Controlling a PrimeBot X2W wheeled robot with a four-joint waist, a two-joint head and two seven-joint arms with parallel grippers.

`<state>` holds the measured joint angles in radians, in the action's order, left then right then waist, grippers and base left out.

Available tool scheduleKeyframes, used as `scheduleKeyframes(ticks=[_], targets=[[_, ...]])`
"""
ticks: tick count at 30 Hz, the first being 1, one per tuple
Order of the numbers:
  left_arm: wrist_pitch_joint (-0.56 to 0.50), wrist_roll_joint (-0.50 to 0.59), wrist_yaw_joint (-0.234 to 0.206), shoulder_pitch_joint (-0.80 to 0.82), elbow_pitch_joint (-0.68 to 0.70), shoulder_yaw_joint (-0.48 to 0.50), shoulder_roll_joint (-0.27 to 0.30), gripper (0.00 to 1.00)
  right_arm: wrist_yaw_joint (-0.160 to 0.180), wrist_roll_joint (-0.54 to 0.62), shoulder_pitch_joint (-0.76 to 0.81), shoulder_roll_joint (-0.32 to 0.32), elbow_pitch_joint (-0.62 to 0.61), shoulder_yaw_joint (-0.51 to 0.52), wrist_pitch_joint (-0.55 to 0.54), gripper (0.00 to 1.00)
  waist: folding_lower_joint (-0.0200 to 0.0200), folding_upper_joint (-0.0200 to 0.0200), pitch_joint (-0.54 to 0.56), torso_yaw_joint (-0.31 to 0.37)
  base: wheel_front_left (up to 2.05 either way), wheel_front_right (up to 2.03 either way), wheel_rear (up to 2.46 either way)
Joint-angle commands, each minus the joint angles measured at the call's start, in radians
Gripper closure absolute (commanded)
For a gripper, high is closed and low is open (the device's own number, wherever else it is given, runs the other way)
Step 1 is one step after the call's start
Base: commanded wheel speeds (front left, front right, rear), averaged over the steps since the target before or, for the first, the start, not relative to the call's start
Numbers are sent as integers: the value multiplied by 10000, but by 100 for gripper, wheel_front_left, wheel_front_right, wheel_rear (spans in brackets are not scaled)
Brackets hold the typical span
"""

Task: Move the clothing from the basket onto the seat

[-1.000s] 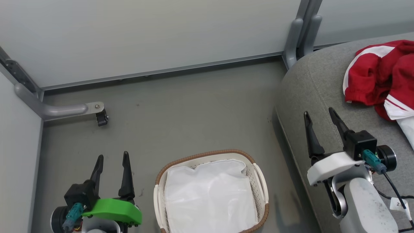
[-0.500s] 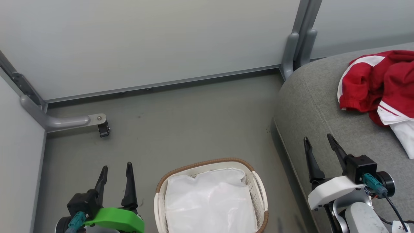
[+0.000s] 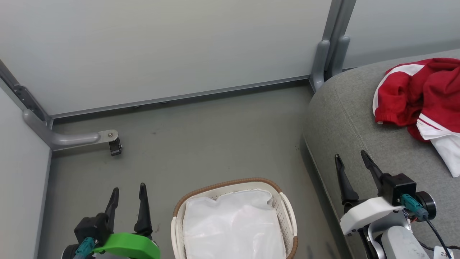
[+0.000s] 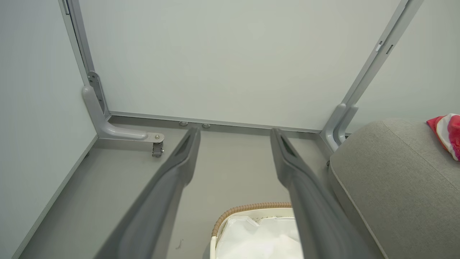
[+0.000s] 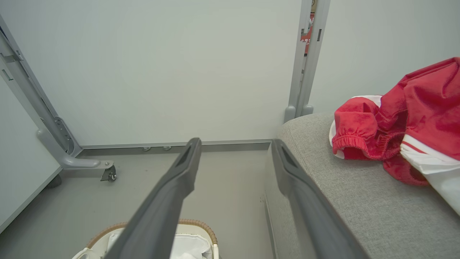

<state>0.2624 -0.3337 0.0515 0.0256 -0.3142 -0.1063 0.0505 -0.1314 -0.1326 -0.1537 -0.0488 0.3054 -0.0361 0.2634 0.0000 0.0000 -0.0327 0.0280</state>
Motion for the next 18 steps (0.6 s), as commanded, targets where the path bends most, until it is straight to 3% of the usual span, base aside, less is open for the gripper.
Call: scheduleKeyframes(ticks=[1, 2, 6, 18], targets=[[36, -86, -85, -184, -37, 21, 1, 0, 15, -34, 118, -33, 1, -1, 18, 0, 0, 0, -3, -12, 0, 0, 0], [0, -25, -8, -10, -36, 13, -2, 100, 0, -10, 1, 0, 2, -3, 0, 100, 0, 0, -1, -11, 0, 0, 0], [-78, -62, -8, -42, -393, 4, -10, 100, 0, -53, 166, 67, 348, -5, -25, 100, 0, 0, 2, -13, 0, 0, 0], [-667, -2077, 122, 113, -250, 360, -7, 100, 1, -2389, 215, 55, 218, 250, -634, 100, 0, 0, 30, -38, 0, 0, 0]])
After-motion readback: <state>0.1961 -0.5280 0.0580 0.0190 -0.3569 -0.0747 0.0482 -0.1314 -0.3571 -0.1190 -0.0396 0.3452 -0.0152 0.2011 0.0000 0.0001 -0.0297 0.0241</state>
